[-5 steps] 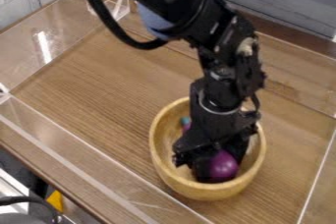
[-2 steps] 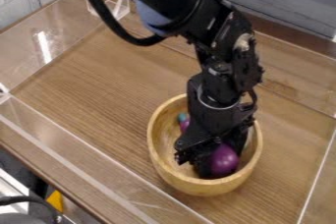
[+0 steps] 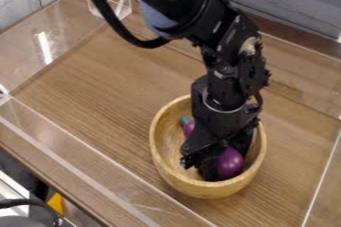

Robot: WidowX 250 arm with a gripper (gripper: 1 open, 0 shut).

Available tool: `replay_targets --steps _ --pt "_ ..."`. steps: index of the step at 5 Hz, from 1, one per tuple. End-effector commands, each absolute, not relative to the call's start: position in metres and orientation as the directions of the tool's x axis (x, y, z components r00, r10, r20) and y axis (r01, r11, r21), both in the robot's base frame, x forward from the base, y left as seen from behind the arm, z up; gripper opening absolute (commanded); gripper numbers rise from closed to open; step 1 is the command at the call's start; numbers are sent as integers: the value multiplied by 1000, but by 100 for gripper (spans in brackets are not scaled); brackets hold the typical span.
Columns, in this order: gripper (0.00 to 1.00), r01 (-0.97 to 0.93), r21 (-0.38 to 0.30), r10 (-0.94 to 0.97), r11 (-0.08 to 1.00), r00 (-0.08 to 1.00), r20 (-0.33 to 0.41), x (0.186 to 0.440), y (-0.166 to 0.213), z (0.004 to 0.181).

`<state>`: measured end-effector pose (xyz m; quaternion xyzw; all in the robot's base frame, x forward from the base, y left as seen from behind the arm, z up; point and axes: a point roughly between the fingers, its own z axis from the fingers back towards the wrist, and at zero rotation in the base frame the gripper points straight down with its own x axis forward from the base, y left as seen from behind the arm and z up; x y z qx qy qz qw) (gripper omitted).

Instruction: Remove the purple eggplant from inside the brown bowl and put it on the table

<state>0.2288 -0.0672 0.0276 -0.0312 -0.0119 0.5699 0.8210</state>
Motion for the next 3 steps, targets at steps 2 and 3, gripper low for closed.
replay_targets --steps 2,3 --pt "0 -934 -87 938 346 348 -8 240 -69 38" --pt "0 -920 -88 924 381 383 -7 246 -75 44"
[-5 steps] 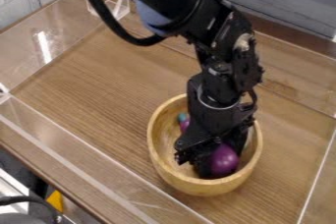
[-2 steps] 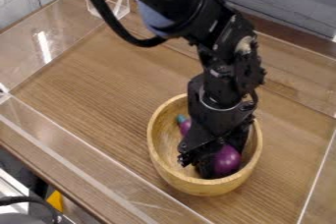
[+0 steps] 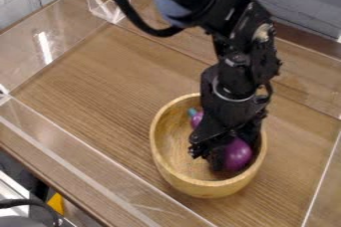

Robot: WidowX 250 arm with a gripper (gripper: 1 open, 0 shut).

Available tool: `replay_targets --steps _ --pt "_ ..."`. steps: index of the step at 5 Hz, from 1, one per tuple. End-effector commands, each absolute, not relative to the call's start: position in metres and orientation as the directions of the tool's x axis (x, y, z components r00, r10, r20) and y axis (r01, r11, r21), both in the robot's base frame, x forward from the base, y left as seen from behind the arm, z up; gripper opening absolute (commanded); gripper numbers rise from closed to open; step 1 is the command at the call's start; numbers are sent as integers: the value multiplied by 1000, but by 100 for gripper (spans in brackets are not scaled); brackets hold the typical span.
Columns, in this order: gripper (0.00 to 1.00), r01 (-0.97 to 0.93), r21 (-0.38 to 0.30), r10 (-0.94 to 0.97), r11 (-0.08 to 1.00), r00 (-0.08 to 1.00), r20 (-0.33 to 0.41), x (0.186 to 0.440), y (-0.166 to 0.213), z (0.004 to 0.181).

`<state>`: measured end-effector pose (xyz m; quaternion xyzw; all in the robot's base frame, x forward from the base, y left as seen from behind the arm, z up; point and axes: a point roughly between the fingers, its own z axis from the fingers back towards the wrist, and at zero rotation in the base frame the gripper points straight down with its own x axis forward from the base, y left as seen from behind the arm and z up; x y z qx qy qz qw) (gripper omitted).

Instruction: Remove the purple eggplant from inside the brown bowl and put it on the table

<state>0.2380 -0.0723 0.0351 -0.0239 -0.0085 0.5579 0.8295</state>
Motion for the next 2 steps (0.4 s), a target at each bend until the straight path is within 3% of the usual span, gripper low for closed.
replay_targets --steps 1,2 --pt "0 -916 -87 919 392 394 -4 247 -87 44" --pt "0 -911 -87 915 403 404 0 247 -99 44"
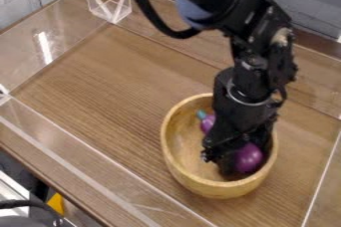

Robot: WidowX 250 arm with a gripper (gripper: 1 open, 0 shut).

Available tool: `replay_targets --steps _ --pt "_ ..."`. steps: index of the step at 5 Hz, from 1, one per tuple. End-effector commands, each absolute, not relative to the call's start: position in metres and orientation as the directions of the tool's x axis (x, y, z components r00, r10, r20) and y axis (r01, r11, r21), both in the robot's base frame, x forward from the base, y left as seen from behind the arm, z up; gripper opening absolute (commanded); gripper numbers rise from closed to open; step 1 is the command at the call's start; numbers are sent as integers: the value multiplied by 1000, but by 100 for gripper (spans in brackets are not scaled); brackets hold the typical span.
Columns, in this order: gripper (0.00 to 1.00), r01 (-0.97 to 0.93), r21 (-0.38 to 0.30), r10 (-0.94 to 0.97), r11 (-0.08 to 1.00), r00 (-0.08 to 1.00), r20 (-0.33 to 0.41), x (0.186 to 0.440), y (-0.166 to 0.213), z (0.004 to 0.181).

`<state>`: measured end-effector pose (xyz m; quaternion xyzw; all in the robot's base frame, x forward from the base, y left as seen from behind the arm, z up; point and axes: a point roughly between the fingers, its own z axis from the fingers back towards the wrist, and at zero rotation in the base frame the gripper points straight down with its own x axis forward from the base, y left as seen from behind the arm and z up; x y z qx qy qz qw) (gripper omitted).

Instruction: Remove the purple eggplant from inside the brown bowl and put it on the table

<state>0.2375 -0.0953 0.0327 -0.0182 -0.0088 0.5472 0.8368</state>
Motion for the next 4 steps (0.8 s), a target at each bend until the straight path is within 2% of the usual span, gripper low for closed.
replay_targets --steps 1,3,4 --pt "0 -921 -86 924 380 382 -1 247 -89 49" --pt "0 -939 -86 943 332 333 11 247 -82 50" --pt "0 -910 -85 913 406 407 9 247 -86 52"
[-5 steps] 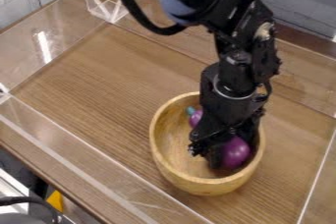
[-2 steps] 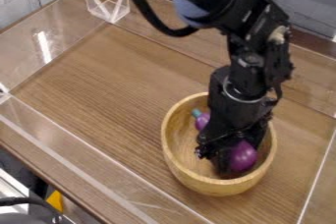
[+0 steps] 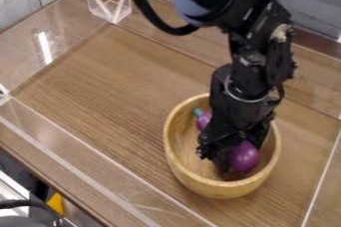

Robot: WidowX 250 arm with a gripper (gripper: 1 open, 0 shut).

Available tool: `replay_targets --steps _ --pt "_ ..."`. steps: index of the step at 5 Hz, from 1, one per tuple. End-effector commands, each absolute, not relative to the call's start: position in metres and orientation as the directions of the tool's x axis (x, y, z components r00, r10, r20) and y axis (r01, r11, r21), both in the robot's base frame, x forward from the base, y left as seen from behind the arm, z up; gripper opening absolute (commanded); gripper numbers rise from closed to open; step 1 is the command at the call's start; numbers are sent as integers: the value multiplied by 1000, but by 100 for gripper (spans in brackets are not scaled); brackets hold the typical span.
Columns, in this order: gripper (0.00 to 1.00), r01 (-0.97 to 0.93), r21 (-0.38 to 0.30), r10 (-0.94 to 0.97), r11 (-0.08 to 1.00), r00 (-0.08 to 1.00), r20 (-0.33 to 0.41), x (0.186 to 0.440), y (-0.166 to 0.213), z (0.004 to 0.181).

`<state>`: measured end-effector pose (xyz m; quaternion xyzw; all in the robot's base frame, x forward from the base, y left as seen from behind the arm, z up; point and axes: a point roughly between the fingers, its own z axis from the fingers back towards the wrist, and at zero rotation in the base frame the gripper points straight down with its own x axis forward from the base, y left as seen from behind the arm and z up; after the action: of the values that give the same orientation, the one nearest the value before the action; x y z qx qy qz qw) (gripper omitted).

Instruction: Remove the purple eggplant from inside the brown bowl and put it on the table

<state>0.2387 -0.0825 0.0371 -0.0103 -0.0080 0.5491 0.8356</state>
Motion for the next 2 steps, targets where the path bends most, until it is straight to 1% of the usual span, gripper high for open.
replay_targets --steps 1,2 --pt "0 -888 -85 891 452 453 7 254 -93 54" --pt "0 -864 -103 868 493 497 -16 262 -98 70"
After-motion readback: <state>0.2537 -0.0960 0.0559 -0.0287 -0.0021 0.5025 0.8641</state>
